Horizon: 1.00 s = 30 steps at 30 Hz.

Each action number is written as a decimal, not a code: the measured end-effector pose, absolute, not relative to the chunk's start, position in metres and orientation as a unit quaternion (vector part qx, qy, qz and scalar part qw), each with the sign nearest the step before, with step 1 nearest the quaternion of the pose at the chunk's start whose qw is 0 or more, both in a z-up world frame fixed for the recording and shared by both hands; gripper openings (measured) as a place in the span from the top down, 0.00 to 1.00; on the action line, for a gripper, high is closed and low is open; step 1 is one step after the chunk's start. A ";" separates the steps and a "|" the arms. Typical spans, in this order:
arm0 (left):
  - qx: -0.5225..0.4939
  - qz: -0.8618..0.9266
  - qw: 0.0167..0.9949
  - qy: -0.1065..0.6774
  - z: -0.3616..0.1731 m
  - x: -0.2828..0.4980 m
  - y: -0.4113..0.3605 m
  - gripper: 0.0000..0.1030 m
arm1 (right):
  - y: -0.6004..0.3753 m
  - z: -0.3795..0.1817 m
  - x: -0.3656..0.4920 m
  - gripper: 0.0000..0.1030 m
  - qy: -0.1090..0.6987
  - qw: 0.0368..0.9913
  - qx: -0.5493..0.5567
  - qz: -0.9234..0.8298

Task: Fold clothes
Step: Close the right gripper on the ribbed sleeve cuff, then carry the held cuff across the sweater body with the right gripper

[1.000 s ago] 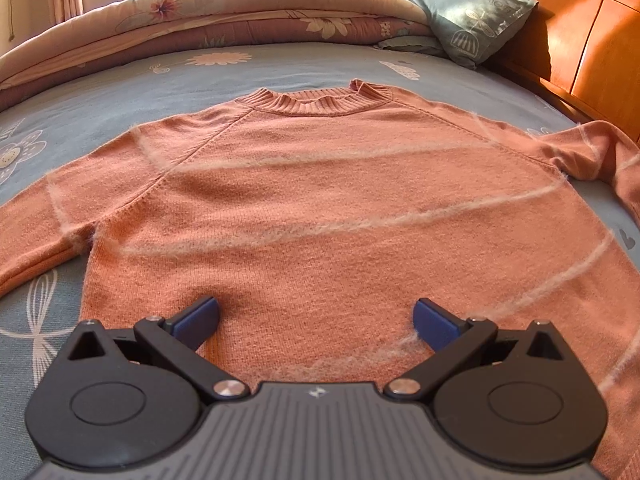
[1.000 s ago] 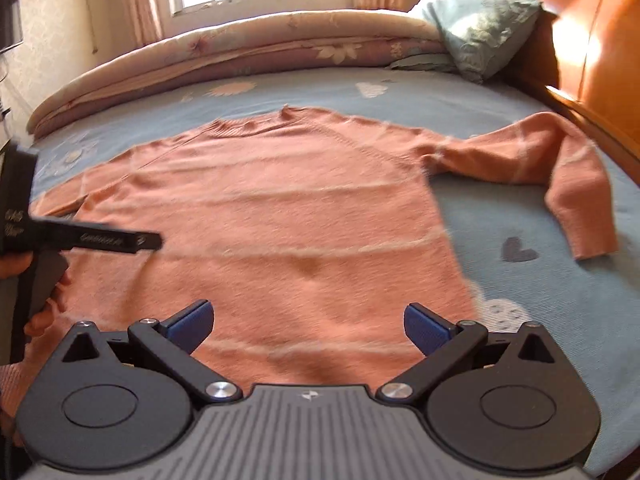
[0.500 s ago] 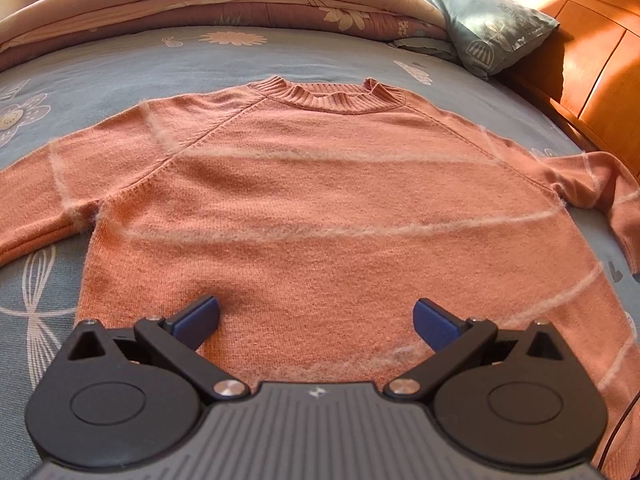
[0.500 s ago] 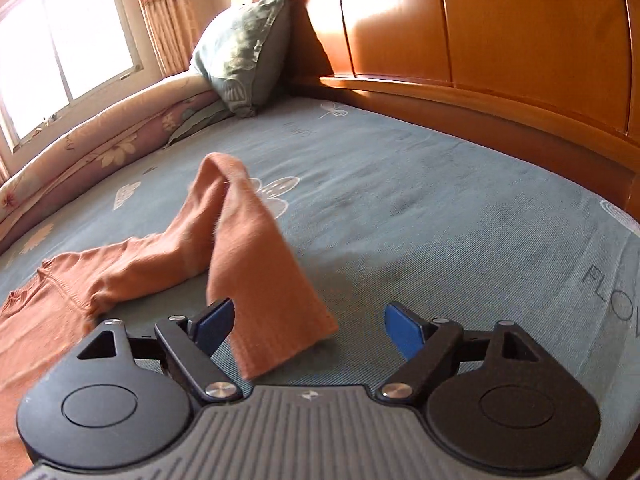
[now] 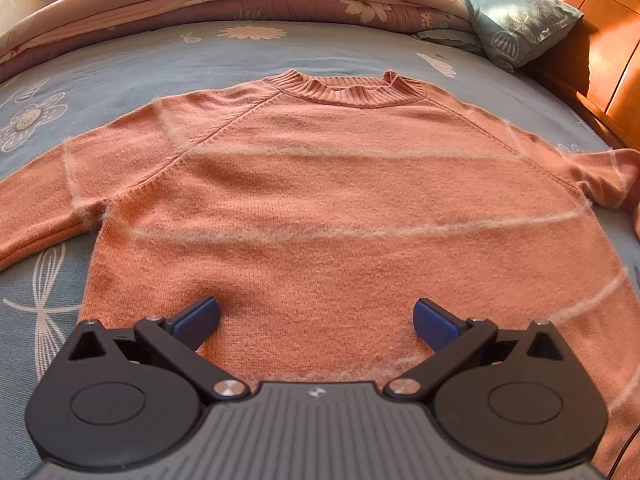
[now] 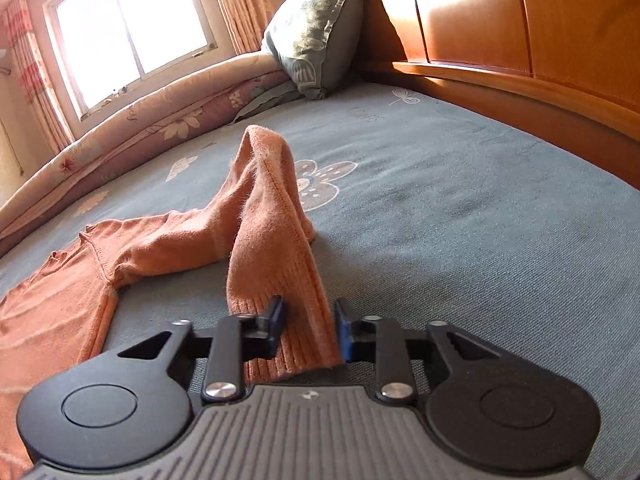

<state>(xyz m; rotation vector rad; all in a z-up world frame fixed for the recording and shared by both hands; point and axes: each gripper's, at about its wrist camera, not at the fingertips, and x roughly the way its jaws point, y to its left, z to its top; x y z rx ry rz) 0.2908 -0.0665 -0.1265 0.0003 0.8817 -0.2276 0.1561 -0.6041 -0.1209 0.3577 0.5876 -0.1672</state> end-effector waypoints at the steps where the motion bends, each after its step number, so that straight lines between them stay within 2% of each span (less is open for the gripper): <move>1: 0.001 -0.110 0.898 0.426 -0.126 0.291 -0.067 0.01 | -0.604 -0.117 0.157 0.88 0.290 0.938 0.167 -0.091; 18: 0.015 -0.109 0.898 0.425 -0.127 0.290 -0.070 0.01 | -0.687 -0.056 0.227 0.90 0.295 0.911 0.076 -0.279; 24: 0.020 -0.107 0.899 0.425 -0.128 0.290 -0.072 0.01 | -0.705 -0.068 0.250 0.75 0.298 0.895 0.073 -0.323; 30: 0.021 -0.108 0.899 0.424 -0.128 0.290 -0.072 0.01 | -0.708 -0.078 0.235 0.54 0.279 0.887 0.118 -0.348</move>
